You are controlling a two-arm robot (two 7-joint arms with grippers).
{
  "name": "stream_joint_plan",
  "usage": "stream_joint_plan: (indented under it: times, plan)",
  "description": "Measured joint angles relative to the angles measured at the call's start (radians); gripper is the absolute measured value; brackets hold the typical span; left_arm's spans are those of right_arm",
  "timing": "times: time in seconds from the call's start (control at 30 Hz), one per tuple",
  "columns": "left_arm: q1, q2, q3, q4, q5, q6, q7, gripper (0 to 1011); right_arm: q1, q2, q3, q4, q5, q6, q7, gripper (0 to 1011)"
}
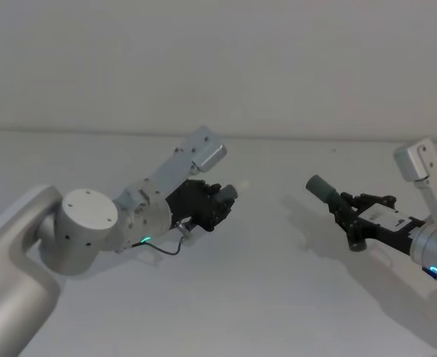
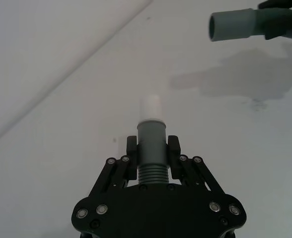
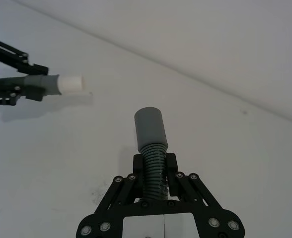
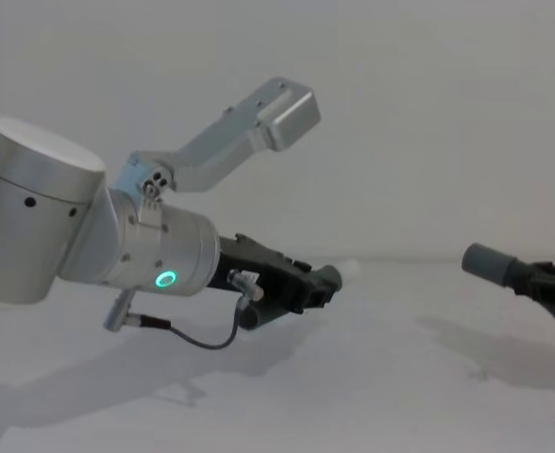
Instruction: Use both hands to pick up one end of the pipe from the table, align the ends, and insert them.
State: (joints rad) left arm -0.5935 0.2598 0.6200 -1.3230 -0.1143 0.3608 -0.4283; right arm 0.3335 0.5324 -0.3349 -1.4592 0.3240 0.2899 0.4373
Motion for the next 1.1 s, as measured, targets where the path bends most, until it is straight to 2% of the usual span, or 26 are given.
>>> stream_joint_plan:
  times: [0.3,0.47,0.5,0.7,0.73,0.8,1.1]
  plan:
    - [-0.019,0.041,0.012,-0.013,-0.001,-0.064,-0.084,346,-0.003,0.056,0.002,-0.014,0.002,-0.085,0.088,264]
    - [-0.033,0.066,0.023,-0.017,-0.001,-0.098,-0.127,346,0.0,0.107,-0.003,-0.016,0.012,-0.14,0.17,265]
    - [-0.037,0.072,0.026,-0.017,0.0,-0.107,-0.138,346,0.0,0.107,-0.003,-0.016,0.012,-0.14,0.17,265]
    - [-0.053,0.09,0.039,-0.017,0.003,-0.144,-0.175,346,0.015,0.153,-0.017,-0.014,0.024,-0.192,0.268,265]
    - [-0.055,0.092,0.041,-0.017,0.004,-0.149,-0.18,346,0.015,0.153,-0.017,-0.014,0.024,-0.192,0.268,265]
    - [-0.062,0.098,0.048,-0.015,0.005,-0.167,-0.196,346,0.027,0.17,-0.026,-0.012,0.029,-0.211,0.312,265]
    - [-0.084,0.111,0.073,-0.009,0.005,-0.23,-0.25,346,0.067,0.199,-0.057,-0.006,0.042,-0.252,0.429,265]
